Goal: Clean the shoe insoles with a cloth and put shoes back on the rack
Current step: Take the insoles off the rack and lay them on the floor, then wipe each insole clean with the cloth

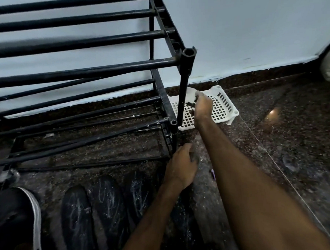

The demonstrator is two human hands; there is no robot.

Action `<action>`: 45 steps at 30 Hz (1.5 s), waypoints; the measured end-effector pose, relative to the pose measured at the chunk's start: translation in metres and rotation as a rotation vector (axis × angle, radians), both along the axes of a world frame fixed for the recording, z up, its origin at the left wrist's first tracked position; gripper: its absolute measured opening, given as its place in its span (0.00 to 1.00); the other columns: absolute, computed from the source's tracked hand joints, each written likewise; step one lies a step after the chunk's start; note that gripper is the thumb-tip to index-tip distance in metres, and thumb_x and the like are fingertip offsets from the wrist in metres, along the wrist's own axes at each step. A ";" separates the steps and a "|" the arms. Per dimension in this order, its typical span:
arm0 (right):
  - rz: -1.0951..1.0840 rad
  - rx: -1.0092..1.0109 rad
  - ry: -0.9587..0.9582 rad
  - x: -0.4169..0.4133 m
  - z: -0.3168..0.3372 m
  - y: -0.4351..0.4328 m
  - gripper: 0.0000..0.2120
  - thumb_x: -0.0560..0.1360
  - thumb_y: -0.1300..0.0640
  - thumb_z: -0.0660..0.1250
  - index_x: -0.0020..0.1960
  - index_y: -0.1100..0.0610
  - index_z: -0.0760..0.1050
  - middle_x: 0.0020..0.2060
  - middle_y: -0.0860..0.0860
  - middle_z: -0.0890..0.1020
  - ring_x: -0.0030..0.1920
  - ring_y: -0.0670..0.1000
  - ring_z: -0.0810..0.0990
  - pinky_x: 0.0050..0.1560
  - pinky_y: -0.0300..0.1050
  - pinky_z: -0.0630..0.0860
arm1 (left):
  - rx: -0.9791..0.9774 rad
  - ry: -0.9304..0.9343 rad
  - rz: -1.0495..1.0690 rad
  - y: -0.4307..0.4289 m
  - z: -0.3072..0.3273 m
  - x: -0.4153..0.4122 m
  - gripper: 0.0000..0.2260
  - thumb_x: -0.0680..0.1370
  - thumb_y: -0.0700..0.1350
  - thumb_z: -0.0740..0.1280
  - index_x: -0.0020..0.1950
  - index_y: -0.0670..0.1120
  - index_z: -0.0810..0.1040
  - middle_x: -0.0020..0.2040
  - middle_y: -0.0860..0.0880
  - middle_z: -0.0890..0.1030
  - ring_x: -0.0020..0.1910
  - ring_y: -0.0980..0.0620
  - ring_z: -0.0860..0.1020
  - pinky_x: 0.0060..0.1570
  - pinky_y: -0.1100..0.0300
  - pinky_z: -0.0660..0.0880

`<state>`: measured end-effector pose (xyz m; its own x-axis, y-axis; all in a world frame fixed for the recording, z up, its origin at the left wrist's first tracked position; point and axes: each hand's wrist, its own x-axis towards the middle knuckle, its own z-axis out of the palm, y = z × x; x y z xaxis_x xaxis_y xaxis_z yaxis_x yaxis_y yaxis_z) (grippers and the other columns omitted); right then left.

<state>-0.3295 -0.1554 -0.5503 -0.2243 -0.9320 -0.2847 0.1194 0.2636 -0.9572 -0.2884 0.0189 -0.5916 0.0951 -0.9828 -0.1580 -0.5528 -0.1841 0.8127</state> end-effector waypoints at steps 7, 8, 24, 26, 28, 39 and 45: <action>0.091 0.097 -0.192 -0.055 -0.003 0.082 0.21 0.79 0.54 0.68 0.67 0.64 0.70 0.57 0.59 0.81 0.47 0.58 0.83 0.27 0.40 0.78 | 0.050 0.105 0.045 0.049 0.010 0.011 0.10 0.79 0.45 0.65 0.59 0.50 0.78 0.50 0.55 0.81 0.49 0.53 0.79 0.54 0.53 0.77; 0.121 0.107 -0.152 -0.064 -0.003 0.097 0.20 0.79 0.57 0.67 0.68 0.64 0.70 0.55 0.59 0.82 0.42 0.56 0.83 0.27 0.39 0.78 | 0.061 0.088 0.061 0.058 0.011 0.017 0.09 0.79 0.44 0.64 0.59 0.49 0.78 0.50 0.54 0.82 0.46 0.53 0.79 0.51 0.55 0.77; 0.283 0.300 0.528 -0.093 -0.105 0.253 0.10 0.74 0.61 0.69 0.54 0.61 0.80 0.49 0.56 0.84 0.51 0.57 0.81 0.51 0.46 0.76 | 0.573 0.182 0.491 0.110 -0.039 0.017 0.13 0.79 0.44 0.61 0.58 0.37 0.77 0.54 0.39 0.80 0.47 0.39 0.81 0.45 0.43 0.82; 0.291 0.283 0.549 -0.090 -0.105 0.252 0.11 0.74 0.59 0.69 0.55 0.60 0.79 0.47 0.54 0.83 0.50 0.54 0.80 0.50 0.43 0.74 | 0.551 0.281 0.557 0.110 -0.043 0.013 0.14 0.80 0.44 0.61 0.60 0.36 0.75 0.55 0.40 0.80 0.48 0.39 0.81 0.44 0.43 0.82; 0.291 0.293 0.493 -0.088 -0.110 0.250 0.10 0.73 0.61 0.71 0.54 0.60 0.78 0.44 0.51 0.80 0.46 0.51 0.78 0.47 0.42 0.73 | 0.522 0.411 0.585 0.115 -0.030 0.006 0.13 0.83 0.43 0.61 0.64 0.37 0.72 0.55 0.40 0.77 0.43 0.42 0.80 0.40 0.46 0.82; 0.280 0.141 0.110 -0.100 -0.052 0.264 0.19 0.70 0.54 0.75 0.58 0.58 0.78 0.53 0.56 0.84 0.52 0.58 0.84 0.55 0.59 0.80 | 0.194 0.494 0.276 0.139 0.043 0.017 0.12 0.82 0.42 0.63 0.62 0.35 0.74 0.44 0.48 0.79 0.35 0.53 0.77 0.33 0.57 0.80; 0.269 0.031 -0.098 -0.104 0.010 0.309 0.14 0.74 0.67 0.70 0.60 0.63 0.77 0.49 0.58 0.85 0.46 0.53 0.84 0.51 0.49 0.81 | 0.084 0.635 0.192 0.153 0.088 0.034 0.29 0.80 0.62 0.57 0.71 0.42 0.71 0.62 0.41 0.79 0.56 0.48 0.80 0.50 0.51 0.81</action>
<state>-0.4334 0.1535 -0.5403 0.0599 -0.9447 -0.3224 0.1330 0.3277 -0.9354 -0.2546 0.1716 -0.5040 0.1305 -0.9396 -0.3165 0.0775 -0.3086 0.9480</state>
